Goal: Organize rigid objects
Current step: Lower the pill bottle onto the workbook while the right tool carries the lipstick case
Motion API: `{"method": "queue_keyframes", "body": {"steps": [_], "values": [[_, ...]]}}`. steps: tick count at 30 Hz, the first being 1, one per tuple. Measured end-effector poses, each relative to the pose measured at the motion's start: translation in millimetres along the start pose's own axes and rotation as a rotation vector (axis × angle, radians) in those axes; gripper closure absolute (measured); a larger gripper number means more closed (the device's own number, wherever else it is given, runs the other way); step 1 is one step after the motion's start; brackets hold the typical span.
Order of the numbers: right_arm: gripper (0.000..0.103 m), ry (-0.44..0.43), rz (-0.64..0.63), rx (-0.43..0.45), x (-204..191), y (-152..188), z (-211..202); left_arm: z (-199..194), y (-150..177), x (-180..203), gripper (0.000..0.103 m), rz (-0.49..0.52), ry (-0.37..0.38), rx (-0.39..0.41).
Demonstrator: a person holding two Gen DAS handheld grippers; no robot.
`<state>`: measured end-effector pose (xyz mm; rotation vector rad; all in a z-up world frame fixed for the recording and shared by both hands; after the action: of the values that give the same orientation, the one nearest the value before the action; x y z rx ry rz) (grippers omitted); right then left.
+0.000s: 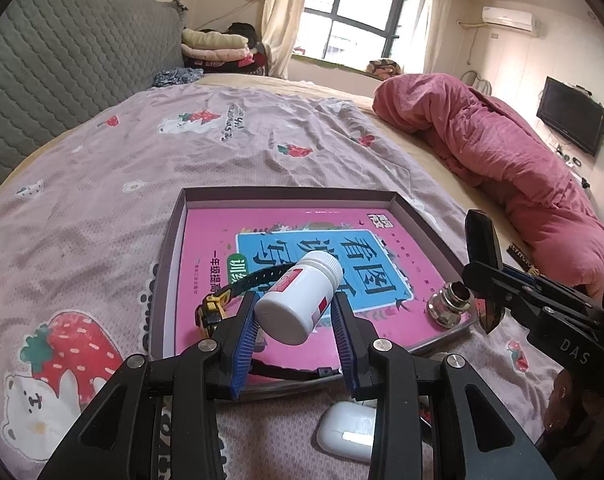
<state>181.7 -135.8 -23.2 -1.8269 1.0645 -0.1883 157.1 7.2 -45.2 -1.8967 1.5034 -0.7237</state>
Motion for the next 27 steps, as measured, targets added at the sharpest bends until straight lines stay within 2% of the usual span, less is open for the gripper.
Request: {"method": "queue_keyframes", "body": {"steps": [19,27], "values": [[0.08,-0.01,-0.004,0.008,0.1,-5.7,7.2,14.2,-1.5,2.2,0.066,-0.002,-0.008,-0.017],[0.08,-0.021,-0.002,-0.016,0.9,-3.9,15.3,23.6,0.7,5.6,0.066,0.001,-0.011,-0.037]]}}
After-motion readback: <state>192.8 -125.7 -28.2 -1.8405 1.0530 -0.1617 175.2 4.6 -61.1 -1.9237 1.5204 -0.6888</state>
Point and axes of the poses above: each gripper's, at about its wrist camera, not at the fingertips, and z roughly the way its jaws point, x to its right, y to its underside, the point moved 9 cm from there along z, roughly the way its jaws point, and after that the axes turned 13 degrees about -y, right-handed, at the moved point
